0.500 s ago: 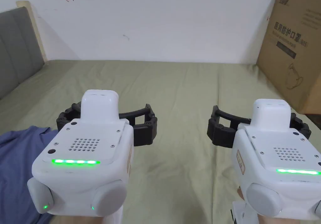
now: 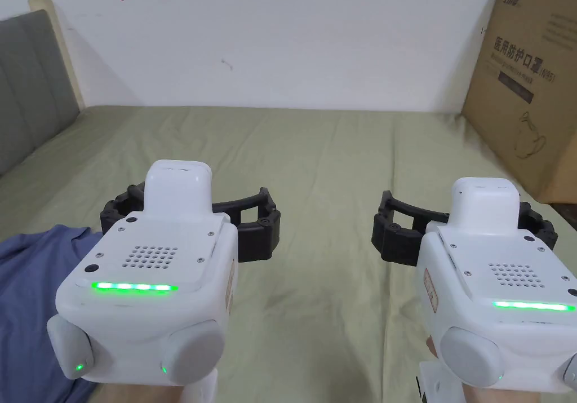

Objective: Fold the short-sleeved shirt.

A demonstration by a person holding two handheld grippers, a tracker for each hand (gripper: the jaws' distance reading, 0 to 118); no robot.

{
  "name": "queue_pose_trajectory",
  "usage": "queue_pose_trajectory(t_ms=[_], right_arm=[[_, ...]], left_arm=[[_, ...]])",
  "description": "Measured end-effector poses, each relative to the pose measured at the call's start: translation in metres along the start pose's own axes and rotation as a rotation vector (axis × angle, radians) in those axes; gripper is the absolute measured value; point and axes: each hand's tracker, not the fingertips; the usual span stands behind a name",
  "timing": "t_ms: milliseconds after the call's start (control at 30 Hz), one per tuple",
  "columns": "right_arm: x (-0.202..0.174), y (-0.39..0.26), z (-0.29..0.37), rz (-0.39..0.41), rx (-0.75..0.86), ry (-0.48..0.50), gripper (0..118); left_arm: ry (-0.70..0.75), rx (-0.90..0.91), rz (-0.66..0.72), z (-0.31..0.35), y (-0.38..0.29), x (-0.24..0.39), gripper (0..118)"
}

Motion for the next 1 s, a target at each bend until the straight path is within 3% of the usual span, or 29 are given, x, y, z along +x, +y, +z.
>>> queue_pose_trajectory(t_ms=[1000], right_arm=[[0.0000, -0.0067, -0.0025, 0.005, -0.020, -0.008, 118]], left_arm=[[-0.003, -0.011, -0.016, -0.0007, -0.0055, 0.0015, 116]])
